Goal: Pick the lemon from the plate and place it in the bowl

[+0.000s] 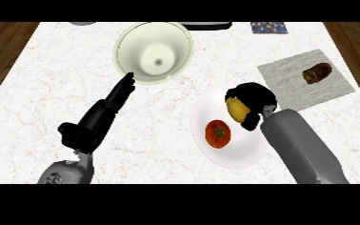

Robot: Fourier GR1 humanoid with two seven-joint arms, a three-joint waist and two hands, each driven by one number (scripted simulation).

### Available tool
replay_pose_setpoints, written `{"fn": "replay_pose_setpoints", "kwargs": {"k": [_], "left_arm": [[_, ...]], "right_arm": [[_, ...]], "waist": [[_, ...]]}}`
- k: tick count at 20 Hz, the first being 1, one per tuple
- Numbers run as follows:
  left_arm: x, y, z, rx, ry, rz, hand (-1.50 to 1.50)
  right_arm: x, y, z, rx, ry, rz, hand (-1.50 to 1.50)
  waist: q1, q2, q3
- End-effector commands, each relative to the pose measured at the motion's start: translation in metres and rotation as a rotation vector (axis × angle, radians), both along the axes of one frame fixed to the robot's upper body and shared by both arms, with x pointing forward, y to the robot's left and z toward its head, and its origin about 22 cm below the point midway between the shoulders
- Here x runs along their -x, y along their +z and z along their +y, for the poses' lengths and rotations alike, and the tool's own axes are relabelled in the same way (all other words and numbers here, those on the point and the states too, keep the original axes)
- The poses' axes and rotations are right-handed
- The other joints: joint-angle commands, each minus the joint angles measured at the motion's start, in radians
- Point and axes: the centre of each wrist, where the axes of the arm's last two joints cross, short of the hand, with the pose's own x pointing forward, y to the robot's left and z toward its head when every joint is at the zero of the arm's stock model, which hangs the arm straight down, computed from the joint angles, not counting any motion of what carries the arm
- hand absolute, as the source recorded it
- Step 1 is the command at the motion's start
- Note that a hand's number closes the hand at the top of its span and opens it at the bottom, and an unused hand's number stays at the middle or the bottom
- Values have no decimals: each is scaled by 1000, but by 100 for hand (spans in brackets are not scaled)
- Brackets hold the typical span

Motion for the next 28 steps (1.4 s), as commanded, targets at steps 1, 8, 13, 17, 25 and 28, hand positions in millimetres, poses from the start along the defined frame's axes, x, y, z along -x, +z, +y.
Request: {"fn": "replay_pose_setpoints", "kwargs": {"k": [1, 8, 13, 17, 25, 28], "left_arm": [[2, -16, -18, 7, -19, -7, 0], [-15, -6, -19, -8, -4, -7, 0], [-10, 1, -17, -2, -36, -17, 0], [-10, 9, -30, 5, -128, -32, 0], [-14, 13, -49, -13, -213, -39, 0], [-17, 14, -51, -5, -225, -40, 0]], "right_arm": [[-3, -13, 9, -52, 42, -85, 150], [-23, -9, 14, -56, 25, -129, 150], [-16, 8, 98, -22, -168, -168, 150], [-34, 43, 110, 9, -386, -234, 150], [-53, 132, 161, 116, -733, -603, 150], [-51, 171, 182, 44, -817, -768, 150]], "waist": [[2, 2, 0], [1, 2, 0], [39, 8, 0], [146, 22, -3], [215, 26, -7], [226, 29, -7]]}}
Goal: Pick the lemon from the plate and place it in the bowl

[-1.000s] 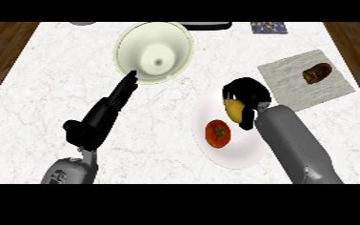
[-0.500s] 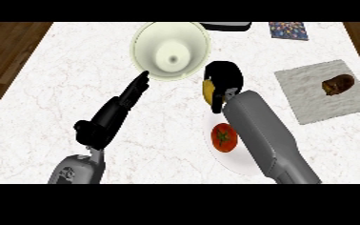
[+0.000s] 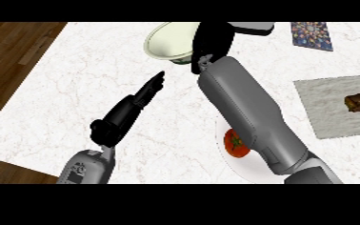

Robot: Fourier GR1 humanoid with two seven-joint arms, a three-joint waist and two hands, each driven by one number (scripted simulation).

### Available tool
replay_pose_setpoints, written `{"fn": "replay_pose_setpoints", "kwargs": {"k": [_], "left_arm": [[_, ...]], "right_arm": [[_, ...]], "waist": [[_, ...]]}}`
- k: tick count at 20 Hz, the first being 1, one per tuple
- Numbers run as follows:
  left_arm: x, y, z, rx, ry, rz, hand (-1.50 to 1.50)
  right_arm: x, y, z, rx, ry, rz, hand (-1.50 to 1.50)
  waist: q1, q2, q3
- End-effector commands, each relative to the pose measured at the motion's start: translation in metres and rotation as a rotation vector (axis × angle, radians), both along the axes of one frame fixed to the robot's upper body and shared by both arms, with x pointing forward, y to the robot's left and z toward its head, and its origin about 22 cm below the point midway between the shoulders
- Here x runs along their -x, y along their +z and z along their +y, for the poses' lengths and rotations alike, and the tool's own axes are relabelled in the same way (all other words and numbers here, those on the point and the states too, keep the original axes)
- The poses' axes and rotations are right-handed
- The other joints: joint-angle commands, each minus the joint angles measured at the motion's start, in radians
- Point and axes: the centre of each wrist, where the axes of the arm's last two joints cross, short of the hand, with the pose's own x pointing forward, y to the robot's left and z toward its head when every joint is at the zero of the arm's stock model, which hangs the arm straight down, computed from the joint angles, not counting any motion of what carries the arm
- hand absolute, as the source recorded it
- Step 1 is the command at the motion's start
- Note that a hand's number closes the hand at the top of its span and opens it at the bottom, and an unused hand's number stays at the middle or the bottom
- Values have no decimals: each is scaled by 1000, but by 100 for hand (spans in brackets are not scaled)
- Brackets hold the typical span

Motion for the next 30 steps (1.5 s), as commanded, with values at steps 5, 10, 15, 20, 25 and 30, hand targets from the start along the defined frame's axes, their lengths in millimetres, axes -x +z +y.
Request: {"fn": "replay_pose_setpoints", "kwargs": {"k": [5, 10, 15, 20, 25, 30], "left_arm": [[-2, 3, -18, -1, -47, -5, 0], [-7, 0, -14, -16, -16, 6, 0], [-8, 0, -7, -10, -7, -2, 0], [-10, 2, -13, -3, 23, -11, 0], [-15, 4, -4, 3, 41, -12, 0], [-8, -8, 9, -14, 50, 0, 0]], "right_arm": [[3, 82, 42, -137, -187, -381, 150], [-5, 81, 42, -128, -278, -396, 150], [-16, 61, 36, -19, -349, -382, 150], [-21, 46, 33, 81, -386, -440, 150], [-30, 26, 17, 72, -435, -308, 150], [-36, -2, -13, -215, -495, -105, 150]], "waist": [[23, 8, 1], [-4, 16, 0], [-21, 14, 0], [-39, 12, 1], [-56, 15, 3], [-60, 17, 6]]}}
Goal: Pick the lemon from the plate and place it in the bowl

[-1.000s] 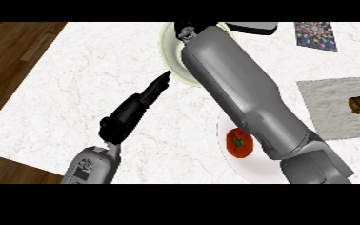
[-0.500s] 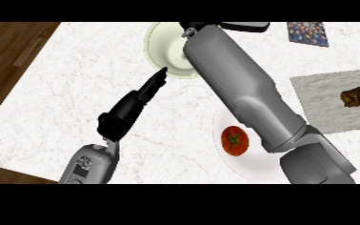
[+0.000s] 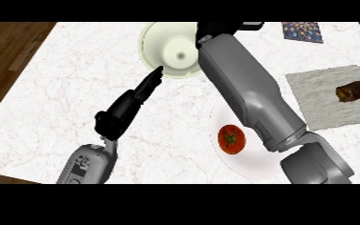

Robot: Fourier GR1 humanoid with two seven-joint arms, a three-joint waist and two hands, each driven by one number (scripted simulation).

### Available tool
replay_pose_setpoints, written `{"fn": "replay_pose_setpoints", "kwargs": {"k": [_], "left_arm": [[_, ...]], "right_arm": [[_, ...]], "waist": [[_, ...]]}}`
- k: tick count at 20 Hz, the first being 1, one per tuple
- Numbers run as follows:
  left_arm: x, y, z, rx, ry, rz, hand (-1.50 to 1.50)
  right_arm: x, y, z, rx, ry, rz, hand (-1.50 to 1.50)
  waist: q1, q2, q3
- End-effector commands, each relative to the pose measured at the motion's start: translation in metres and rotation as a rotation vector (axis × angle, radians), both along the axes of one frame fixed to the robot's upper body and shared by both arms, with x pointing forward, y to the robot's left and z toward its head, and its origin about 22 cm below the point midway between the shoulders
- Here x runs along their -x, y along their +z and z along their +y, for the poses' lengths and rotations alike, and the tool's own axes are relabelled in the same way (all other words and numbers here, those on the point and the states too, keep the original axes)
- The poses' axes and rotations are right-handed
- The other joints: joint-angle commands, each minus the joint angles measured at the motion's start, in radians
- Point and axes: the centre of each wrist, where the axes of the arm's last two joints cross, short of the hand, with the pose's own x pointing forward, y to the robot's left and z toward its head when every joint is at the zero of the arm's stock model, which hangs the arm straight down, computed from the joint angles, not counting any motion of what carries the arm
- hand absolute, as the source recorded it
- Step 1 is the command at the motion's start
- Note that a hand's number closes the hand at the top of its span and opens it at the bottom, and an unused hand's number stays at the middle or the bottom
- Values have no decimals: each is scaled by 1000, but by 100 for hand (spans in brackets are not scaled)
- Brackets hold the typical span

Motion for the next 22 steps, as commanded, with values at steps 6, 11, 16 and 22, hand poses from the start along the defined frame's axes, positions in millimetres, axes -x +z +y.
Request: {"fn": "replay_pose_setpoints", "kwargs": {"k": [6, 11, 16, 22], "left_arm": [[3, 1, 1, 18, 14, -7, 0], [-4, 7, 6, 7, 18, -8, 0], [-1, -6, 11, 10, 75, 0, 0], [9, -8, 26, 7, 115, 39, 0]], "right_arm": [[-2, -22, -14, -317, -55, -71, -150], [-3, -8, -3, -317, -53, -219, -150], [-1, -4, -3, -420, -88, -442, -150], [-1, -29, -18, -513, -182, -524, -150]], "waist": [[-15, -5, 2], [-29, -11, 1], [-71, -23, 0], [-112, -43, 1]]}}
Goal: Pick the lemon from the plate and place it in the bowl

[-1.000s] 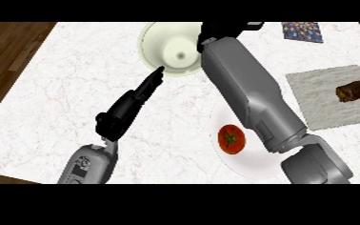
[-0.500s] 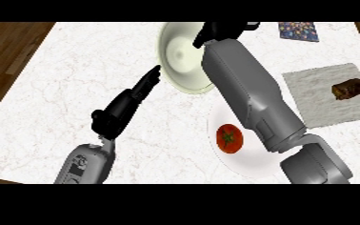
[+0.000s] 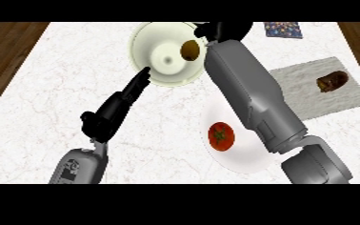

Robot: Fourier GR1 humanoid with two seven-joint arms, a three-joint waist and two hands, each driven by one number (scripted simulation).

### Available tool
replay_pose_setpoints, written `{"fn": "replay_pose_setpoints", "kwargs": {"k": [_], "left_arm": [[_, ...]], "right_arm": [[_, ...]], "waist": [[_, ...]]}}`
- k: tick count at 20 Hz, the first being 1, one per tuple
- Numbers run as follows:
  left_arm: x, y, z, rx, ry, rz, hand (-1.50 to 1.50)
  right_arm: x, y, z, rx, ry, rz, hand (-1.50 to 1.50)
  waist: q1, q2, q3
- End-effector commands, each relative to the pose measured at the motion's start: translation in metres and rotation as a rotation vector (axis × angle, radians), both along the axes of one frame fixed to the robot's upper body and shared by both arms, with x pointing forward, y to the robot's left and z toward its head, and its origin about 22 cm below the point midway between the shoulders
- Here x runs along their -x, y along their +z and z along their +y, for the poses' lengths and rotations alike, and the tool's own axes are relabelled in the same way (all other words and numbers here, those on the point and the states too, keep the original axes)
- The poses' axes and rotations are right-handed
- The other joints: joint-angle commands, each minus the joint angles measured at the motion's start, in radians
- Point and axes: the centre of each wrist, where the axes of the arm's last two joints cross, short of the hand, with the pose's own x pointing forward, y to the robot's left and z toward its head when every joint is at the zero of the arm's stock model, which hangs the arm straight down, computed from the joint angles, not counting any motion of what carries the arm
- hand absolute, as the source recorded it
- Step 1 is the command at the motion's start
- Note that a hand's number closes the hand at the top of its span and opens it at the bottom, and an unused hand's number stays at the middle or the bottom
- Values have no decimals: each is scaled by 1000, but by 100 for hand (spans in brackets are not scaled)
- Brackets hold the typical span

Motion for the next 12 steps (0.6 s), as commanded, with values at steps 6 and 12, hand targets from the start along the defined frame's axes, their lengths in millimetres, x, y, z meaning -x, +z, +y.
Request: {"fn": "replay_pose_setpoints", "kwargs": {"k": [6, 12], "left_arm": [[16, -10, 15, 18, 89, 32, 0], [20, -15, 30, -10, 122, 54, 0]], "right_arm": [[10, -32, -14, -240, -172, -176, -150], [38, -81, -35, -268, -161, -206, -150]], "waist": [[-93, -34, 0], [-121, -48, 1]]}}
